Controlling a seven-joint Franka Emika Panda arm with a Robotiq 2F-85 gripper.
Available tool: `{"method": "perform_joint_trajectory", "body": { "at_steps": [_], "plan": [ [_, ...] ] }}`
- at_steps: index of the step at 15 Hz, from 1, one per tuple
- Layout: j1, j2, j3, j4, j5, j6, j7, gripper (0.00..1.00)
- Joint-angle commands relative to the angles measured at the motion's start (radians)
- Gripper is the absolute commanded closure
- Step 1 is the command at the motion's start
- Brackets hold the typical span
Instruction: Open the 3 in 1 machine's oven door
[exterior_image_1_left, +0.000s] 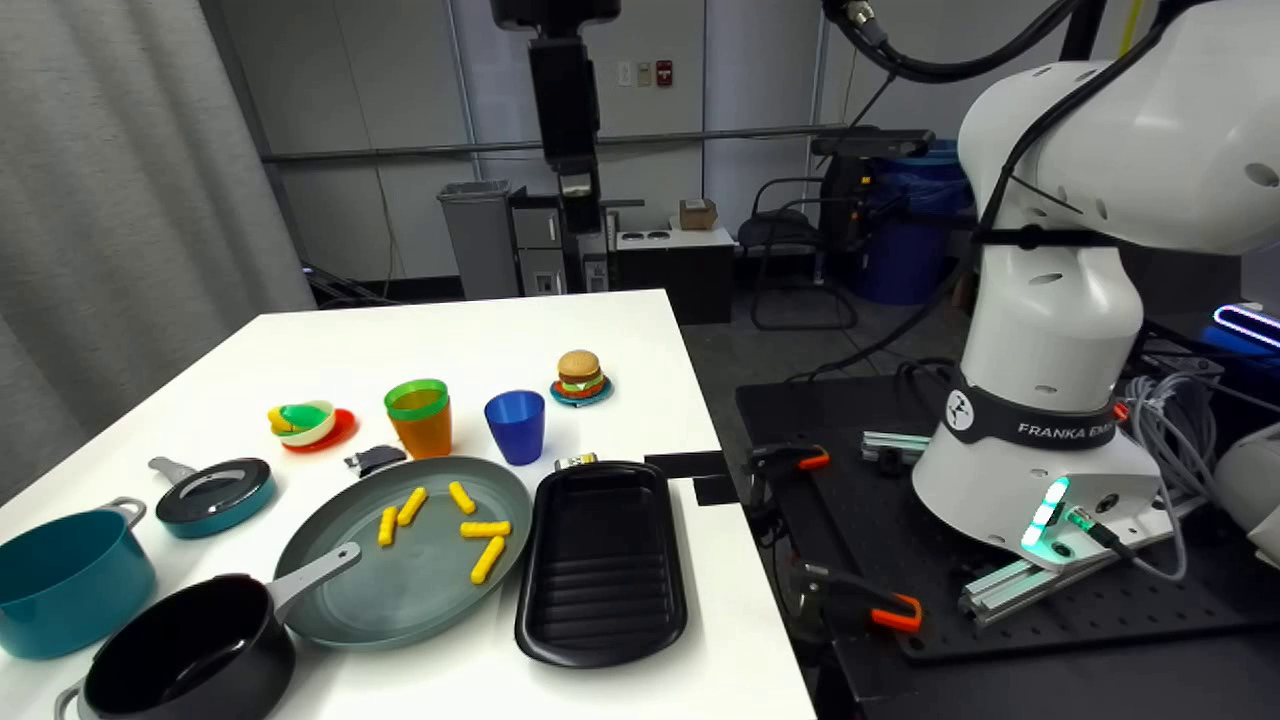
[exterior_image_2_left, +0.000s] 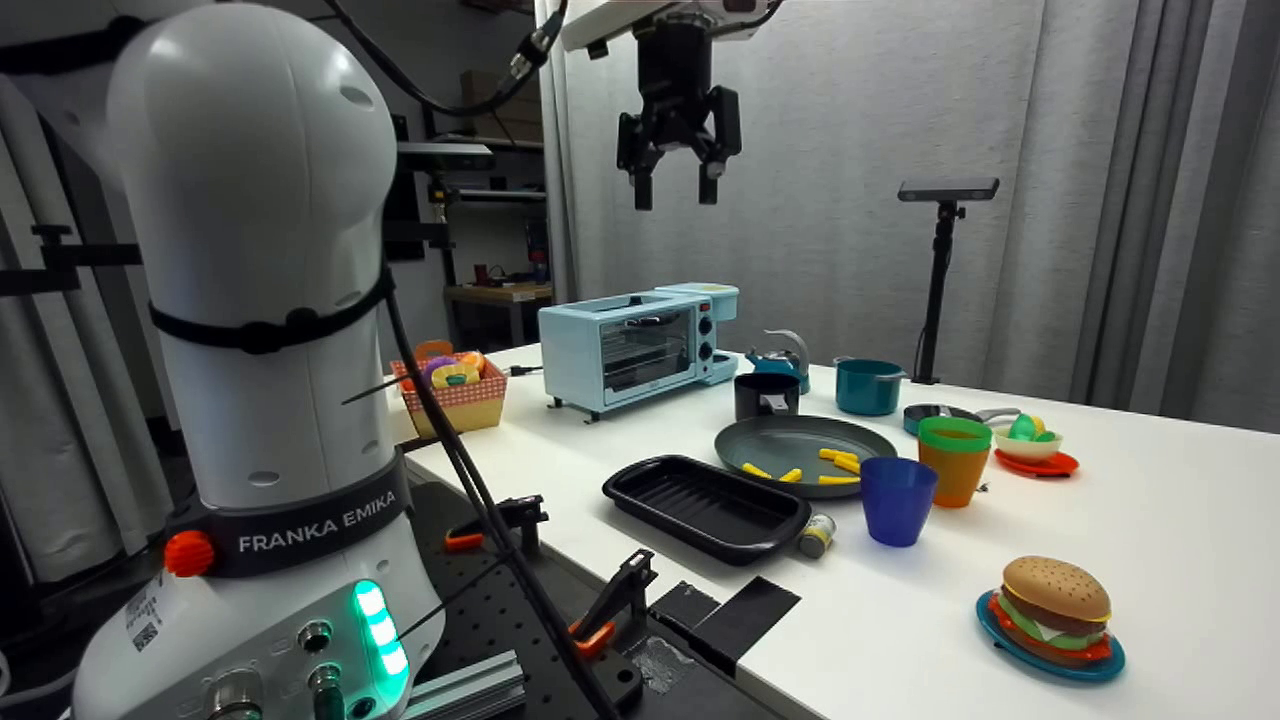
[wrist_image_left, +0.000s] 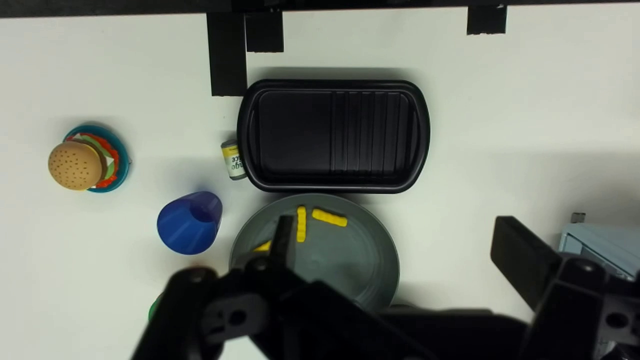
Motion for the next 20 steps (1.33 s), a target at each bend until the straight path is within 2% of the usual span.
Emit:
{"method": "perform_joint_trajectory", "body": {
  "at_steps": [1,11,20],
  "plan": [
    [0.001,0.052,-0.006,0.043,0.003,0.023,-0.034,0.00],
    [0.011,0.180,0.005,0.111,0.006,0.111,-0.064,0.00],
    [0.037,0.339,0.058,0.238,0.006,0.165,-0.027,0.00]
  ]
}}
